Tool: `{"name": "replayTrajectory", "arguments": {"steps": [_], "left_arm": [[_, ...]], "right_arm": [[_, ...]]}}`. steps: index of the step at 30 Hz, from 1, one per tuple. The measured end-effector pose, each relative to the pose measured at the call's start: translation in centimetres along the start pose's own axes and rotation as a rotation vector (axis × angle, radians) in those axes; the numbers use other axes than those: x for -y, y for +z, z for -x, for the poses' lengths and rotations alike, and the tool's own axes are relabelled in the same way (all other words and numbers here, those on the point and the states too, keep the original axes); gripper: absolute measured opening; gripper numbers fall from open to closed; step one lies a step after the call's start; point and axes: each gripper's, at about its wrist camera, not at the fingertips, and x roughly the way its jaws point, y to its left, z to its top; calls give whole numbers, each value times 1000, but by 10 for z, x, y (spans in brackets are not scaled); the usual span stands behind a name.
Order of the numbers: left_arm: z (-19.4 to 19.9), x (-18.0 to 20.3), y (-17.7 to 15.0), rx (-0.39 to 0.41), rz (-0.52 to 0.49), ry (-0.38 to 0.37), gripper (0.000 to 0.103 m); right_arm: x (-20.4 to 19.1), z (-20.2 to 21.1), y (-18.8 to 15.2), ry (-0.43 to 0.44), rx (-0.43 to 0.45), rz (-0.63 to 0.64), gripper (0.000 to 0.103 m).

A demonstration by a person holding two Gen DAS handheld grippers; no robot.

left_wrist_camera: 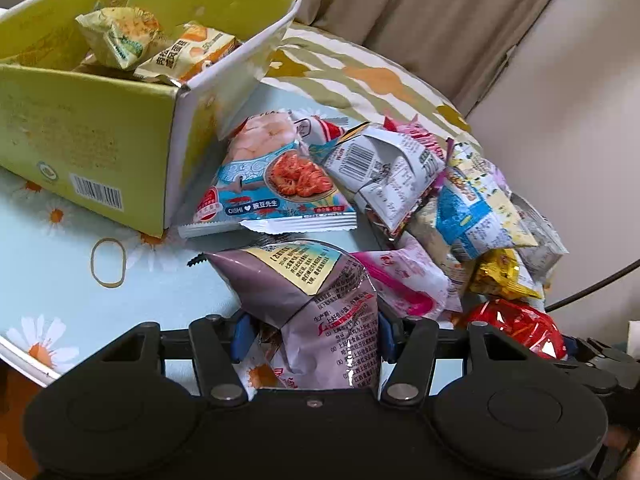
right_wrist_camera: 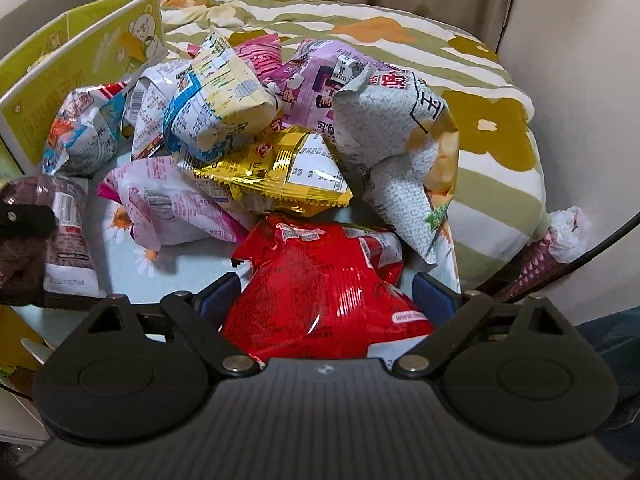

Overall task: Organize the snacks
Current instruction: 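Grasp the purple snack bag with the left tool while the right tool grasps the red bag, then carry both bags into the cardboard box and open both tools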

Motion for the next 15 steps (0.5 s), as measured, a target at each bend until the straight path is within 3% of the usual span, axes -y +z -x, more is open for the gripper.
{"name": "replayTrajectory", "arguments": {"steps": [1,2,3,6,15], "left_arm": [[2,0,0,2,-3,-1,62],[5,1,0,5,-4,-2,62],[7,1,-1,7,-7,-4,62],[16,4,-3,12,-20,-9,62],[48,12,-7,47,-35,-35,62]], "right_arm": [[-1,0,-1,-5,0,9,103],[-3,1,-2,-17,1,18,93],[-3,1,-3,-23,-3,29,90],[-5,6,-6,-12,-8,27,83],[-9,35,-18,3,2,-22,77]]}}
